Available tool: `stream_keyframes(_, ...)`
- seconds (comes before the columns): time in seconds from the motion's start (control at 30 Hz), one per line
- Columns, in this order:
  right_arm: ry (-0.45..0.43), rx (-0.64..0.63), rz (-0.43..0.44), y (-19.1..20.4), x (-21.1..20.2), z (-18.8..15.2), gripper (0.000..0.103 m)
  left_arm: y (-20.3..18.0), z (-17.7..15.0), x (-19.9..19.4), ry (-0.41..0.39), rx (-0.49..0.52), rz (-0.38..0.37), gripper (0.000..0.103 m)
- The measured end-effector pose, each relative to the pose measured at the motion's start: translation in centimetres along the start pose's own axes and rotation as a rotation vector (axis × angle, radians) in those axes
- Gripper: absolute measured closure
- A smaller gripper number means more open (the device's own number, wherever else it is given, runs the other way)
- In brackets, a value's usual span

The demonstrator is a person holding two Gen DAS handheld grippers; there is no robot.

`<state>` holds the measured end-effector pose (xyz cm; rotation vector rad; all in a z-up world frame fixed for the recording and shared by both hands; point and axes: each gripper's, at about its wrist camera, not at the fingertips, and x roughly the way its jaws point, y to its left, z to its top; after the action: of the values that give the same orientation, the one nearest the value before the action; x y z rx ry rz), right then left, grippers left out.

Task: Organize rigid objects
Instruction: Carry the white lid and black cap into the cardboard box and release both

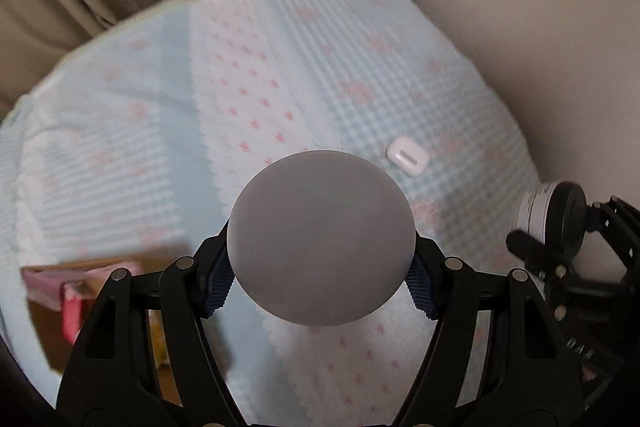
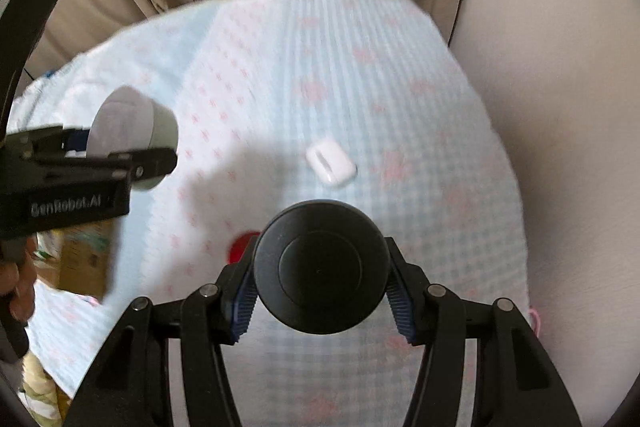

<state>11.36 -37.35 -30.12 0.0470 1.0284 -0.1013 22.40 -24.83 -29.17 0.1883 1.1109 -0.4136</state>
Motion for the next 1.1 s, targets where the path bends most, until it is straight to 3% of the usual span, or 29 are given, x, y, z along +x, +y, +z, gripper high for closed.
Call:
stream_keyframes(0.27, -0.117, -0.059, 0.072, 4.0, -9.1, 3.5, 0.051, 4.5, -1.9, -11.3, -0.117, -0.103, 0.055, 0.035)
stream_keyframes(0.57, -0.186, -0.149, 0.158, 11.4, -14.7, 4.4, 0.051, 12.5, -6.8, -18.3, -0.149, -0.196, 0.115, 0.035)
stream_keyframes(0.83, -0.154, -0.156, 0.201, 19.9, -14.6, 3.8, 0.051, 21.5, -11.7, -20.3, -0.109, -0.204, 0.116, 0.035)
stream_keyframes(1.1, -0.069, -0.106, 0.197, 28.7, -11.5, 2.8, 0.051, 30.8, -14.2, -17.7, -0.031, -0.155, 0.106, 0.035)
